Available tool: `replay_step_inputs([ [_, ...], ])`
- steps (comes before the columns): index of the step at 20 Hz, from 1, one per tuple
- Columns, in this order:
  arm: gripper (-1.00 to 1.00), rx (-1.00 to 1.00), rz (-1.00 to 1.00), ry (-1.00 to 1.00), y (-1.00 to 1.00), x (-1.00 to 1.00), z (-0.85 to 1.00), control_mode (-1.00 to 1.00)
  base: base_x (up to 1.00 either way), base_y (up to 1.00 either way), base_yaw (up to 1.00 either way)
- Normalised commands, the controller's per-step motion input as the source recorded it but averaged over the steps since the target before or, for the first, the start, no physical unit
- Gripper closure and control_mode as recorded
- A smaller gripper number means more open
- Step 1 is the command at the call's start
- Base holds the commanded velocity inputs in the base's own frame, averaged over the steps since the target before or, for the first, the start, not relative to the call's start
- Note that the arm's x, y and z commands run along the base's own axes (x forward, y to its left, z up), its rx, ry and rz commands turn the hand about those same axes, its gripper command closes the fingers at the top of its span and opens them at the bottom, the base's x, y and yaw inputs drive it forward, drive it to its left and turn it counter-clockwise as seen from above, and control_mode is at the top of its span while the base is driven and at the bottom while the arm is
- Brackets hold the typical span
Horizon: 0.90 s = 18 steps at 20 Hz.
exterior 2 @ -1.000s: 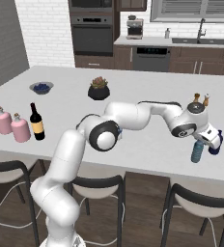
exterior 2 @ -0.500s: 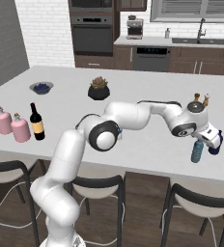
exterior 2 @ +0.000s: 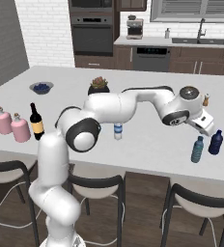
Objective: Move the plastic bottles in the middle to the plastics group, and the glass bottles in the middle to the glass group.
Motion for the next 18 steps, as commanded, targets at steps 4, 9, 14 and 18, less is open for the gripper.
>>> replay_step_inputs([
  [4, -1.00, -0.06, 0.10, 0.00, 0.98, -0.03, 0.36, -1.00, 0.00, 0.00, 0.00],
  [9, -1.00, -0.02, 0.23, 0.12, 1.00, 0.00, 0.27, -1.00, 0.00, 0.00, 0.00],
  [14, -1.00, -0.02, 0.38, 0.22, 1.00, 0.00, 0.07, -1.00, 0.00, 0.00, 0.00],
  [18, -1.00, -0.07, 0.39, 0.24, 1.00, -0.04, 0.04, -1.00, 0.00, 0.00, 0.00],
])
